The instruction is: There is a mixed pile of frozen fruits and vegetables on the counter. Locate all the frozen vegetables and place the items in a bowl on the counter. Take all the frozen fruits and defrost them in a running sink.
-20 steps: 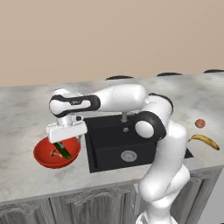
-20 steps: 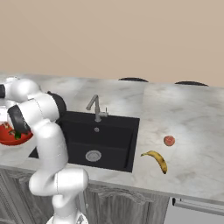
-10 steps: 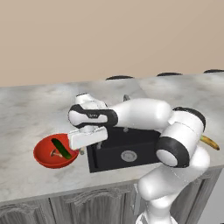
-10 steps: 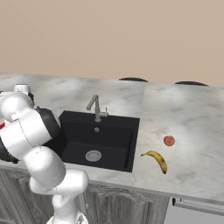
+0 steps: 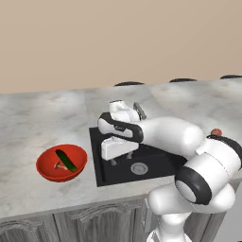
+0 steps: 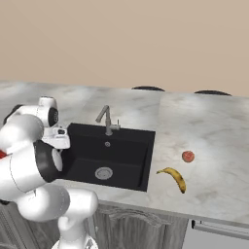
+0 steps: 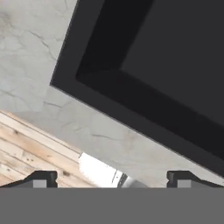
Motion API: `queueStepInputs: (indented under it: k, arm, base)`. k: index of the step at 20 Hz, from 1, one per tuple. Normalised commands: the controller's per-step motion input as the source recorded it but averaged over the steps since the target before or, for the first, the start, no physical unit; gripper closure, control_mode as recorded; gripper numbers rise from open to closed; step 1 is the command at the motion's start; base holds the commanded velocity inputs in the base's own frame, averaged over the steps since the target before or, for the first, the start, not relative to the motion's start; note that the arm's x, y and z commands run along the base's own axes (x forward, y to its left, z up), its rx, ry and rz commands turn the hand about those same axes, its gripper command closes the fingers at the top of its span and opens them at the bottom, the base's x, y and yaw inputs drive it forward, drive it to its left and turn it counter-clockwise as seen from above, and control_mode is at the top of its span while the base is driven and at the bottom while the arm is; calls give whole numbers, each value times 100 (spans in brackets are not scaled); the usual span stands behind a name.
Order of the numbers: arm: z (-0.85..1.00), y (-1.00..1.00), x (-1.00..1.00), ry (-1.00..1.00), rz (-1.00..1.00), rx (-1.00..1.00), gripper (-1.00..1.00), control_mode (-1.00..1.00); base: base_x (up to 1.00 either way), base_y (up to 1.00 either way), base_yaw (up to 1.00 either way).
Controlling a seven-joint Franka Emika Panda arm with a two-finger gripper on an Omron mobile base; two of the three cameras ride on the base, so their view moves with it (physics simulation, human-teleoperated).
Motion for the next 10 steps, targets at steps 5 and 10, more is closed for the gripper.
queueStepInputs:
  k: [5,10]
  arm:
    - [-20,-57,8,-4,-6,-1,-100,-100]
    - [-20,-69,7,9,-27,3,-100,-100]
  base:
    - [0,0,0]
    - [0,0,0]
